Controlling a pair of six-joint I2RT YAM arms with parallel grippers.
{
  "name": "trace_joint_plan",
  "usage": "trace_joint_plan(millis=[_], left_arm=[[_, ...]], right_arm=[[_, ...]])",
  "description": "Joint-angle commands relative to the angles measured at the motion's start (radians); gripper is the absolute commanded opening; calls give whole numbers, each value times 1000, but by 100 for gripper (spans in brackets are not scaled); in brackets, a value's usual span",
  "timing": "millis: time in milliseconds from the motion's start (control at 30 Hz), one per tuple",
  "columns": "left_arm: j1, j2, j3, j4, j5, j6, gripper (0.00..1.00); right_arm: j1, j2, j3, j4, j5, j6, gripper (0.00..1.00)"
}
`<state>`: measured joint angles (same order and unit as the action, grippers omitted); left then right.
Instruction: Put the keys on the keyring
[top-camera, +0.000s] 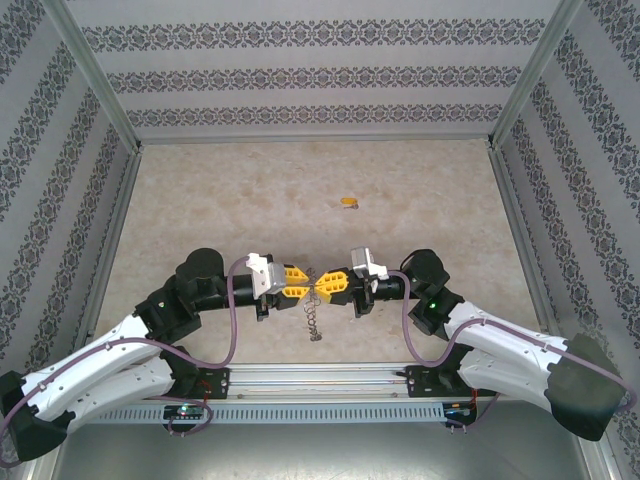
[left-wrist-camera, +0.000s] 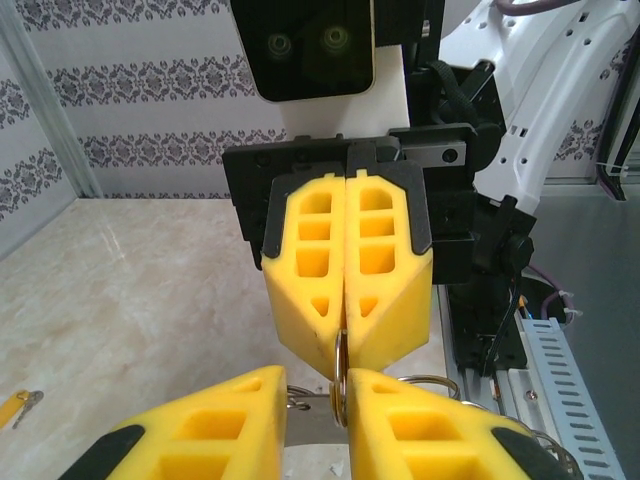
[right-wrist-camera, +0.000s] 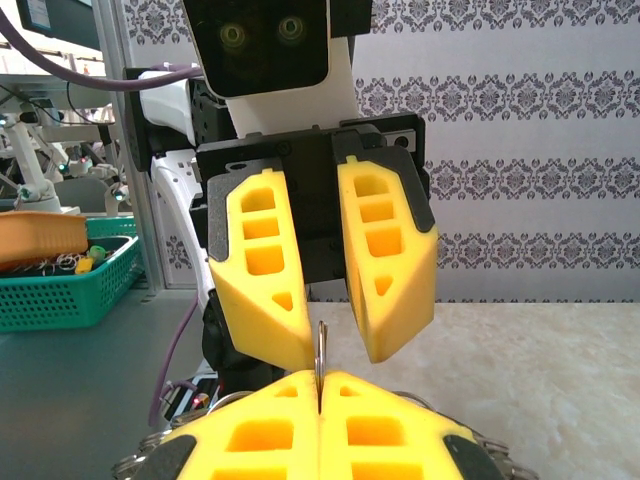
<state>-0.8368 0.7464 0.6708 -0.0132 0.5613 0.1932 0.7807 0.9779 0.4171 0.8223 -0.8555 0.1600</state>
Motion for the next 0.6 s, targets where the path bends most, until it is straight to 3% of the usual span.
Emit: trace_joint_plan(millis=[0,367,567], left_arm=[[1,-4,34,41,25,-10,23],[1,15,19,90,40,-24,23],[1,22,14,103,47,-38,10]], right_arm=[[-5,-2,-2,94,-31,15,0],[-6,5,-5,121,-28,20,0],[-6,13,-9,132,-27,22,0]])
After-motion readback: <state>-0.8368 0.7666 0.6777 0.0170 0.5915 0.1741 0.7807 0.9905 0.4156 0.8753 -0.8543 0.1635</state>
